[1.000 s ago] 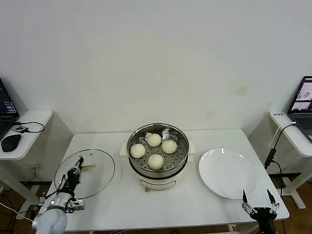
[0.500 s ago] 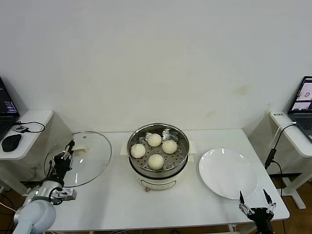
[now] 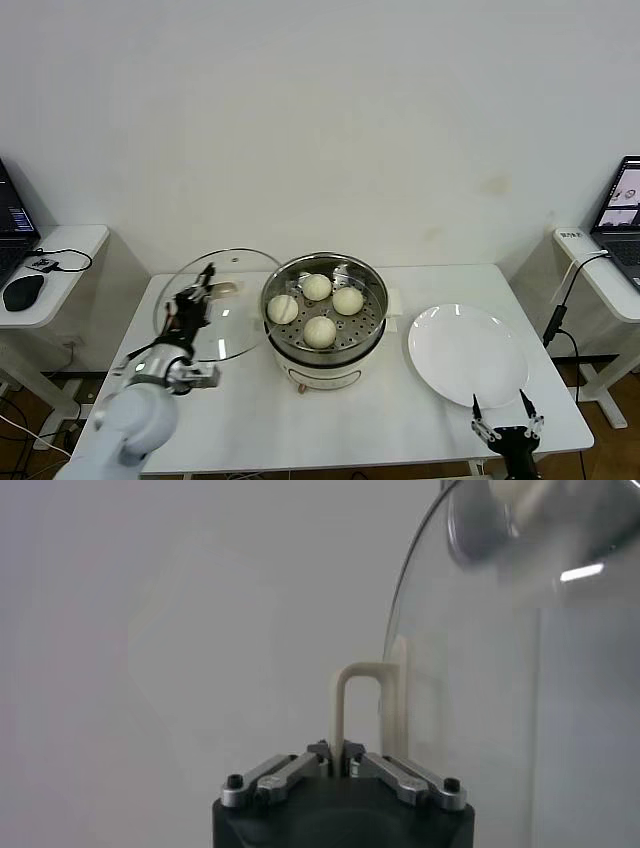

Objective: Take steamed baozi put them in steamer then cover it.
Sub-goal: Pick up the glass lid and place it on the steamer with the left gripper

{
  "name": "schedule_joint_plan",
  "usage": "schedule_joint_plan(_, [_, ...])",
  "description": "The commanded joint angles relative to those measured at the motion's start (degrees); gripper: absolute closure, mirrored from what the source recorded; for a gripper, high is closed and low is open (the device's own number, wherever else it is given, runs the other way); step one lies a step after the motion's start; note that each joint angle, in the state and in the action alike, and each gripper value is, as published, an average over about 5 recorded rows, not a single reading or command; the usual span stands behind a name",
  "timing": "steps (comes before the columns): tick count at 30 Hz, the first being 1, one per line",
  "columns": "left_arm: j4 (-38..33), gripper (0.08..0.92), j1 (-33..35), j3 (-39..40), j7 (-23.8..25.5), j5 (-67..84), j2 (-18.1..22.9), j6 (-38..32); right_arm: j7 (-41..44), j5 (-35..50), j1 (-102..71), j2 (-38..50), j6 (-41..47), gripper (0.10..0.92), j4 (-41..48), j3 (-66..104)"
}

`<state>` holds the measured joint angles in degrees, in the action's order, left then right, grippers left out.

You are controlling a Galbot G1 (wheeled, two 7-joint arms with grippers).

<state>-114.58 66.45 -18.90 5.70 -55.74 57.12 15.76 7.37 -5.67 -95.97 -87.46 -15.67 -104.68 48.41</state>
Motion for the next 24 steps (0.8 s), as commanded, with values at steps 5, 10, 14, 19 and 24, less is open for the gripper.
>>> schedule_joint_plan(5, [5.5, 0.856, -15.7, 19.8, 8.4, -13.7, 11.8, 7.4, -0.8, -6.7, 0.5, -2.3, -1.1, 0.203, 0.9, -2.7])
schedule_joint_plan(10, [9.0, 0.856, -17.1, 21.0, 9.7, -16.5, 14.9, 7.6, -1.0, -7.8, 0.9, -2.8, -1.7, 0.202, 1.8, -3.0])
schedule_joint_plan(14, [12.2, 0.856, -18.1, 21.3, 9.9, -17.9, 17.5, 7.7, -1.2, -8.0, 0.9, -2.8, -2.1, 0.203, 2.3, -3.1])
schedule_joint_plan(19, [14.5, 0.856, -18.8, 21.8, 10.2, -19.5, 19.5, 7.6, -1.3, -8.2, 1.1, -2.8, -2.4, 0.202, 2.7, -3.1])
schedule_joint_plan(24, [16.0, 0.856, -18.9, 22.3, 10.3, -20.5, 20.7, 7.4, -1.4, -8.4, 1.2, -2.8, -2.6, 0.203, 3.2, -3.2])
